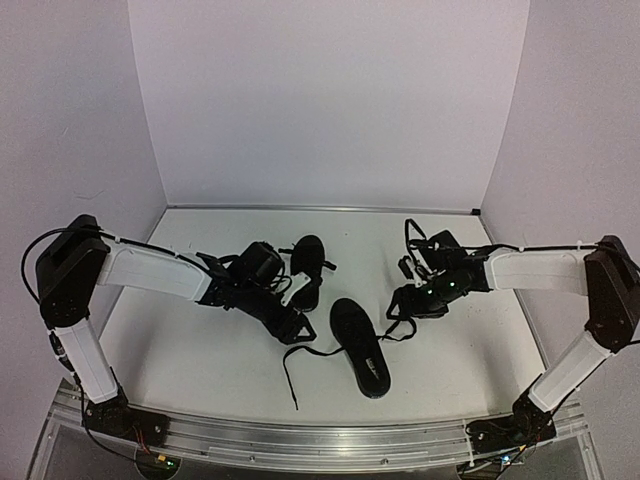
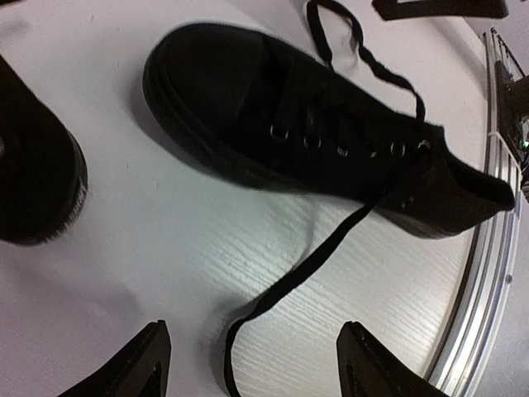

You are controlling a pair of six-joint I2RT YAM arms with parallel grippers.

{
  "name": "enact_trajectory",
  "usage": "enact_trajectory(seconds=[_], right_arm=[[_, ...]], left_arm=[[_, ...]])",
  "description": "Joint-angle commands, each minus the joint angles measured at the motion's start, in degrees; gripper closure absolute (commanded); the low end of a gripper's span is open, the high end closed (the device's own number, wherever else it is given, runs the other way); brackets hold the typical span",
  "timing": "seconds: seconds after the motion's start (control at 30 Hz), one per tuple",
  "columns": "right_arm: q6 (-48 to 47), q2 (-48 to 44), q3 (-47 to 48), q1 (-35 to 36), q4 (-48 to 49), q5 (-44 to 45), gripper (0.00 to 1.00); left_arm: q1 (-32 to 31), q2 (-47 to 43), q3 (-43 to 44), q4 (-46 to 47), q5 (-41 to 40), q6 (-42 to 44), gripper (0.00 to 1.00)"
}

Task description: Tie the shoes

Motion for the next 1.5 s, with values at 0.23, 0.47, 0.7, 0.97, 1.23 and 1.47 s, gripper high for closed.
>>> enact_trajectory(seconds=[0.23, 0.47, 0.7, 0.97, 1.23, 1.47], right_arm=[[-7.03, 2.44, 2.54, 8.01, -6.45, -1.80, 0.27], [-6.50, 7.35, 3.61, 9.75, -8.22, 0.87, 0.31], [-5.82, 6.53, 2.89, 9.82, -2.33, -10.58, 0.36], [-1.93, 11.82, 1.36, 9.82, 8.12, -19.40, 0.42], [-1.30, 14.12, 4.10, 9.83, 12.10, -19.29, 0.48], [-0.27, 17.19, 7.88, 11.01, 13.13, -21.08, 0.52]], left_arm=[[-0.17, 0.10, -1.85, 0.95, 1.01, 0.77, 0.26], [-0.08, -0.81, -2.02, 1.52, -1.71, -0.26, 0.26], [0.22, -1.62, -3.44, 2.72, -3.47, -0.95, 0.26], [1.22, -2.88, -4.14, 1.85, -4.56, -0.72, 0.26], [2.34, -4.14, -7.54, 1.55, -2.63, -0.48, 0.26], [2.55, -6.39, -10.26, 0.16, -2.74, -1.21, 0.27]])
